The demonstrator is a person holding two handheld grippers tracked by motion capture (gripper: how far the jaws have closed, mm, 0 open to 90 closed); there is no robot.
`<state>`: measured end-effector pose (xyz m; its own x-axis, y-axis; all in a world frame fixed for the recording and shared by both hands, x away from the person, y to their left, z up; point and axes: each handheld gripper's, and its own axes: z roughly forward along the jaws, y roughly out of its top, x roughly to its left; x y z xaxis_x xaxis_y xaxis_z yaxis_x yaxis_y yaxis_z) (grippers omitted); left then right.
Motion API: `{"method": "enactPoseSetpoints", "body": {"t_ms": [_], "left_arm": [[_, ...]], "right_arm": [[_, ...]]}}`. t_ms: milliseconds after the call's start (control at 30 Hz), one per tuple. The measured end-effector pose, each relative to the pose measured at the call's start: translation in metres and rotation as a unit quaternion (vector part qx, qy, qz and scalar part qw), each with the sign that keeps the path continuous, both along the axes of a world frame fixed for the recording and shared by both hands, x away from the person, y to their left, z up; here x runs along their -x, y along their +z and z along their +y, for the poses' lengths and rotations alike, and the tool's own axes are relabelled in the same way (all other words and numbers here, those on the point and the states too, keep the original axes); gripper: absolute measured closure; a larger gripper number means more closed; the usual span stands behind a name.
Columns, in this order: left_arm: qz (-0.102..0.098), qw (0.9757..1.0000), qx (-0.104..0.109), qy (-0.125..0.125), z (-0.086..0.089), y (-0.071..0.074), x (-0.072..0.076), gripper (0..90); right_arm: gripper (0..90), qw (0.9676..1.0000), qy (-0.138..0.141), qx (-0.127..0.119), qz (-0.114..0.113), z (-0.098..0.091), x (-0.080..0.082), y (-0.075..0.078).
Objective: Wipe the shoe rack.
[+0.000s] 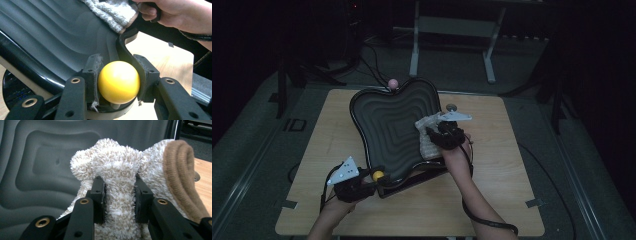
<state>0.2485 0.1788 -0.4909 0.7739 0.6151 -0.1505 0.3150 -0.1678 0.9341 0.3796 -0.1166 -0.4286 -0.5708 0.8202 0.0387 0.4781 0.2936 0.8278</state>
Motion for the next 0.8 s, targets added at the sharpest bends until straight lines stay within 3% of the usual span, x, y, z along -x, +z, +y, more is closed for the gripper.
{"method": "enactPoseSetpoints", "body": {"t_ms": [233, 500, 667, 800], "left_arm": [[0.001, 1.0000, 0.000, -0.001, 0.000, 0.000, 0.000, 59.3], [0.000, 1.0000, 0.001, 0.000, 0.000, 0.000, 0.000, 59.3], [0.000, 1.0000, 0.002, 0.000, 0.000, -0.001, 0.000, 59.2], [0.001, 1.0000, 0.003, -0.005, 0.001, 0.000, -0.001, 59.2]], "right_arm": [[67.6, 0.9995, 0.004, 0.023, -0.019, -0.003, 0.018, -0.009], [67.6, 0.9993, -0.008, -0.004, -0.037, -0.010, 0.032, -0.022], [67.6, 0.9996, 0.000, -0.008, -0.029, -0.012, 0.030, -0.019], [67.7, 0.9994, 0.005, -0.030, -0.014, -0.014, 0.027, -0.015]]}}
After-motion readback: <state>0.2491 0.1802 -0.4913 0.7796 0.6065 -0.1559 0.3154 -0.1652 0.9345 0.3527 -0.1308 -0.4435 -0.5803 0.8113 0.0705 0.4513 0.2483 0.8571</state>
